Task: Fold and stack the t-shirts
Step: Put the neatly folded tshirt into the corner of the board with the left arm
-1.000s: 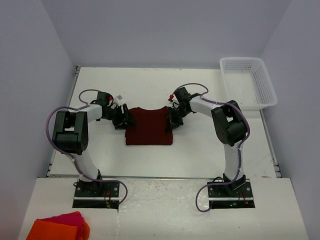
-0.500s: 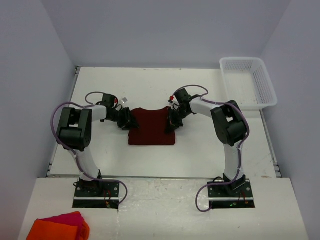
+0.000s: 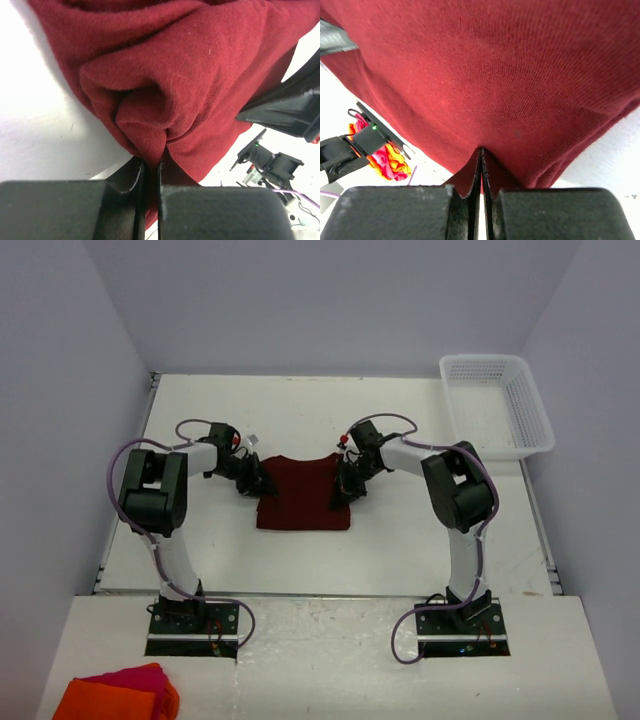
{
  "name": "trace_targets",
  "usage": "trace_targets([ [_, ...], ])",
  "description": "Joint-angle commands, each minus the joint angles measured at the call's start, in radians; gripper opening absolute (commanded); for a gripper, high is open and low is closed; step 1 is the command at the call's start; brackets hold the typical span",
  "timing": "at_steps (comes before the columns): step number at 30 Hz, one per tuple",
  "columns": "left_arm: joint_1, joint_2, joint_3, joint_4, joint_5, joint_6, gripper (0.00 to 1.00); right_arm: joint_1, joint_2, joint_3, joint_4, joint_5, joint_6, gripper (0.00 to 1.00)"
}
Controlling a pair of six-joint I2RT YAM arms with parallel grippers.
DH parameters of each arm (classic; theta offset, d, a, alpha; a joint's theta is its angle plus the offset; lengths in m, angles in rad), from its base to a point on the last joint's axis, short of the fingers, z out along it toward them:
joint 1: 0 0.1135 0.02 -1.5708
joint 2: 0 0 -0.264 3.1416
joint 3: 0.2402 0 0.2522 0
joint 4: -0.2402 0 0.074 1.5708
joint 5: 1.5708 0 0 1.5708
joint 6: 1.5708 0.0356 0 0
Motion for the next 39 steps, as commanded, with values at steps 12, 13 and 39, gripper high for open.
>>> trace_targets([
  [12,0.002,0.149,0.482,-0.274,-0.579,0.170,0.00,0.133,-0.528,-0.156,-0.045,0.371,-0.037,0.00],
  [13,0.008,0.166,0.516,-0.291,-0.583,0.171,0.00,0.152,-0.584,-0.166,-0.049,0.378,-0.034,0.00],
  [39,0.295,0.603,1.262,-0.331,-0.872,0.421,0.00,0.357,-0.951,-0.332,-0.211,0.494,-0.063,0.00],
])
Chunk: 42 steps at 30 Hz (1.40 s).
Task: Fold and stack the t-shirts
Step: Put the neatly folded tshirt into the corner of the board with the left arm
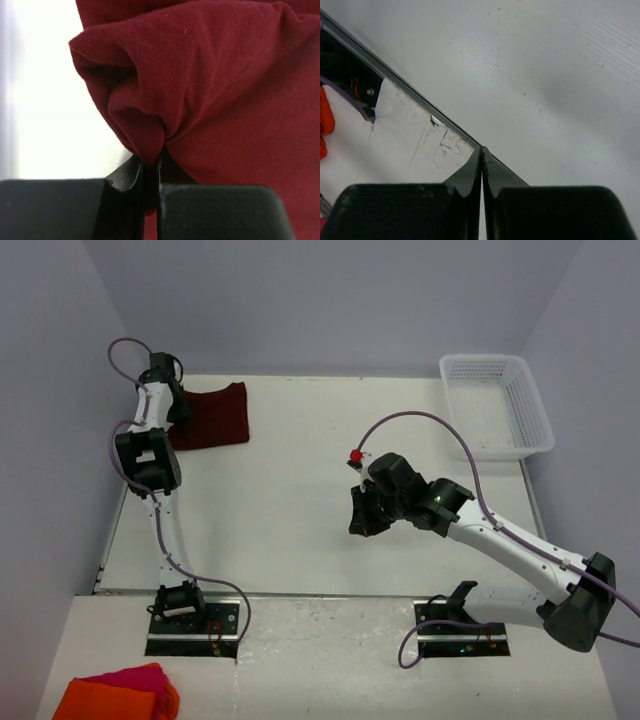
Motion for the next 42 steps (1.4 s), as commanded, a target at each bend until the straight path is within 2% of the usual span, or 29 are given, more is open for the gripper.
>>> trace_targets([
  [1,0.011,0.012,0.043,0.098,-0.082,0.100,0.00,0.000,-0.043,-0.026,-0.021,0.018,-0.014,0.00],
  [6,0.014,0.051,0.107,0.167,-0.097,0.185,0.00,0.000,-0.055,-0.010,-0.053,0.040,-0.008,0.00],
  [15,0.018,0.060,0.098,0.302,-0.146,0.272,0.00,-0.003,-0.029,-0.007,-0.050,0.048,-0.011,0.00],
  [29,0.034,0.081,0.101,0.409,-0.140,0.257,0.00,-0.020,-0.011,-0.031,-0.027,0.040,0.010,0.00],
  [31,0.034,0.043,0.042,0.458,-0.131,0.252,0.24,-0.021,-0.005,-0.036,-0.018,0.032,0.019,0.00],
  [32,0.032,0.022,0.011,0.484,-0.128,0.246,0.29,-0.021,0.001,-0.043,-0.012,0.013,0.021,0.00],
  [33,0.031,-0.003,-0.021,0.536,-0.125,0.243,0.42,-0.021,0.004,-0.046,-0.004,0.005,0.024,0.00],
  [34,0.029,-0.059,-0.080,0.555,-0.122,0.234,0.60,-0.021,0.006,-0.048,0.005,0.002,0.027,0.00],
  [35,0.020,-0.089,-0.104,0.573,-0.115,0.232,0.73,-0.021,0.005,-0.053,0.009,-0.006,0.030,0.00],
  [36,0.011,-0.115,-0.126,0.613,-0.128,0.234,0.81,-0.021,0.006,-0.053,0.012,-0.008,0.032,0.00],
  [38,-0.027,-0.188,-0.154,0.627,-0.175,0.258,0.88,-0.021,0.000,-0.060,0.032,-0.015,0.036,0.00],
  [39,-0.044,-0.204,-0.145,0.613,-0.250,0.268,0.98,-0.021,-0.003,-0.059,0.035,-0.024,0.042,0.00],
  [42,-0.104,-0.294,-0.117,0.602,-0.371,0.291,1.00,-0.021,-0.021,-0.068,0.049,-0.034,0.061,0.00],
])
